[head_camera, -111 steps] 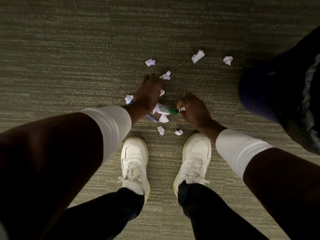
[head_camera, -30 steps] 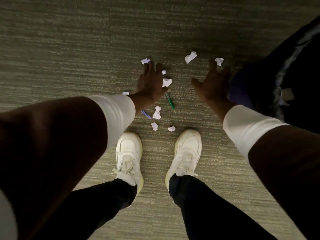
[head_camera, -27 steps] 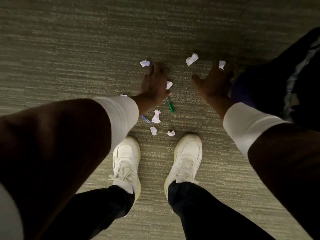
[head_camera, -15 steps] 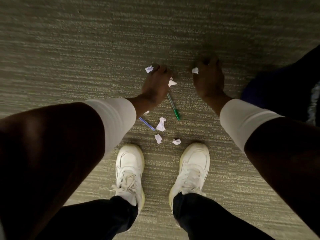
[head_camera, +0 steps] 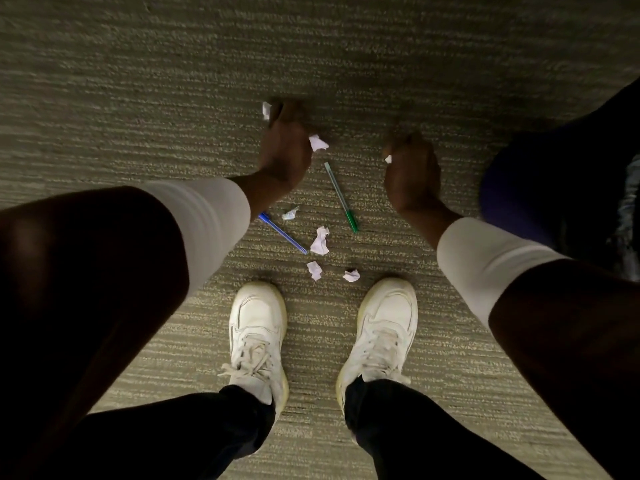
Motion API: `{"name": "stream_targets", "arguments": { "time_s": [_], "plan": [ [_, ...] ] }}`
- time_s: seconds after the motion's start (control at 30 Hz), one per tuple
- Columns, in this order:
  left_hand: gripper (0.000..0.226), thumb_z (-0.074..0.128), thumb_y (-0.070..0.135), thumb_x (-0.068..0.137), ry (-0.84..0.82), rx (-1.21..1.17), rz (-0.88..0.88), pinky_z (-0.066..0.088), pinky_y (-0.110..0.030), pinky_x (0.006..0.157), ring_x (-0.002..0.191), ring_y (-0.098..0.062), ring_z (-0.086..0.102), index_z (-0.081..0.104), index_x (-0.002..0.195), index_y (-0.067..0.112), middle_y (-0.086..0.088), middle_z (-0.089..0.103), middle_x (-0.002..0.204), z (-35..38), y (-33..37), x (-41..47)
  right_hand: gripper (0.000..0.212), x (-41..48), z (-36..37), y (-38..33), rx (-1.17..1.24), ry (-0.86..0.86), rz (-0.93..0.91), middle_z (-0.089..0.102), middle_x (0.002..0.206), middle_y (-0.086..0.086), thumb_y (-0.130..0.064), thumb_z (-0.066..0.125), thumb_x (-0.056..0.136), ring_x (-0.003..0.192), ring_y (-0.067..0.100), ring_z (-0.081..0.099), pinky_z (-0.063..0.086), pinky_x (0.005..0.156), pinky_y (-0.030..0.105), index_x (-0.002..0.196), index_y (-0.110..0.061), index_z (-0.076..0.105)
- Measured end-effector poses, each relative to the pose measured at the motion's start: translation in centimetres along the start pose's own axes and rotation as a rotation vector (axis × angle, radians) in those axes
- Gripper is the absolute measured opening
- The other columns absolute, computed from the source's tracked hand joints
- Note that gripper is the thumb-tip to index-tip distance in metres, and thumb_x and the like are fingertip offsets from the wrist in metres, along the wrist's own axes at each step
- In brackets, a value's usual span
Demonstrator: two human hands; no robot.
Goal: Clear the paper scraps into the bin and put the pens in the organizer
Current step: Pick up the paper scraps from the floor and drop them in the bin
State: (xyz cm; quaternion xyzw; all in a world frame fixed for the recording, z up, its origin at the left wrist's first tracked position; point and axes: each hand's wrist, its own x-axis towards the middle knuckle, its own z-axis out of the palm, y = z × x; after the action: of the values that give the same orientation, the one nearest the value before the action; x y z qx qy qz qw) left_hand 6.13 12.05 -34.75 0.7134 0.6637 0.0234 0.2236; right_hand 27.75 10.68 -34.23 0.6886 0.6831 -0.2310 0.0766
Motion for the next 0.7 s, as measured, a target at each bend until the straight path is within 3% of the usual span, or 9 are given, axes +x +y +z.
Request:
{"name": "stream_targets", "arguments": {
  "time_s": [0.13, 0.23, 0.37, 0.47, 0.53, 0.7],
  "plan": [
    [0.024, 0.064, 0.028, 0.099, 0.054, -0.003, -0.041, 0.049, -0.044, 0.102, 0.135, -0.033, 0.050, 0.079, 0.116, 0.024, -0.012, 0.054, 0.140, -0.8, -0.6, -0.6, 0.034, -1.0, 0.6, 0.1, 0.041, 0.026, 0.016, 0.056, 0.136, 0.019, 0.004, 0.048, 0.099, 0.126, 0.037, 0.054, 0.054, 0.098, 0.048, 0.125, -0.011, 0.063],
    [0.023, 0.066, 0.039, 0.096, 0.095, 0.047, -0.108, 0.045, -0.045, 0.106, 0.144, -0.032, 0.043, 0.080, 0.113, 0.034, -0.007, 0.049, 0.149, -1.0, -1.3, -1.0, 0.035, -1.3, 0.6, 0.0, 0.051, 0.031, 0.008, 0.056, 0.134, 0.020, 0.005, 0.050, 0.097, 0.126, 0.039, 0.054, 0.054, 0.097, 0.049, 0.126, -0.011, 0.063],
    [0.026, 0.068, 0.040, 0.091, 0.115, -0.016, -0.233, 0.047, -0.049, 0.107, 0.148, -0.034, 0.038, 0.080, 0.113, 0.030, -0.007, 0.048, 0.153, -1.1, -2.5, -0.9, 0.035, -1.3, 0.9, -0.2, 0.012, 0.017, -0.010, 0.057, 0.132, 0.020, 0.005, 0.051, 0.096, 0.124, 0.039, 0.055, 0.055, 0.096, 0.049, 0.124, -0.012, 0.064],
    [0.022, 0.068, 0.036, 0.093, 0.101, -0.003, -0.256, 0.049, -0.048, 0.098, 0.134, -0.039, 0.048, 0.082, 0.107, 0.025, -0.011, 0.060, 0.134, -1.0, -2.7, -0.7, 0.035, -1.7, 0.9, -0.5, 0.021, 0.019, -0.020, 0.057, 0.132, 0.018, 0.004, 0.052, 0.096, 0.123, 0.037, 0.056, 0.055, 0.095, 0.046, 0.123, -0.014, 0.065],
    [0.022, 0.066, 0.029, 0.096, 0.098, 0.043, -0.214, 0.045, -0.045, 0.101, 0.128, -0.041, 0.050, 0.082, 0.109, 0.023, -0.014, 0.063, 0.127, -0.7, -3.0, -0.7, 0.035, -2.0, 0.8, -0.6, 0.028, 0.026, -0.022, 0.058, 0.131, 0.017, 0.003, 0.051, 0.096, 0.122, 0.037, 0.056, 0.053, 0.093, 0.044, 0.121, -0.016, 0.067],
    [0.022, 0.066, 0.015, 0.095, 0.085, 0.039, -0.227, 0.044, -0.042, 0.104, 0.121, -0.042, 0.054, 0.080, 0.112, 0.011, -0.019, 0.062, 0.124, -0.2, -2.6, -1.7, 0.036, -3.8, 0.7, -0.1, 0.067, 0.048, -0.057, 0.060, 0.127, 0.016, 0.002, 0.050, 0.095, 0.118, 0.036, 0.059, 0.050, 0.091, 0.041, 0.121, -0.016, 0.068]
  ]
}}
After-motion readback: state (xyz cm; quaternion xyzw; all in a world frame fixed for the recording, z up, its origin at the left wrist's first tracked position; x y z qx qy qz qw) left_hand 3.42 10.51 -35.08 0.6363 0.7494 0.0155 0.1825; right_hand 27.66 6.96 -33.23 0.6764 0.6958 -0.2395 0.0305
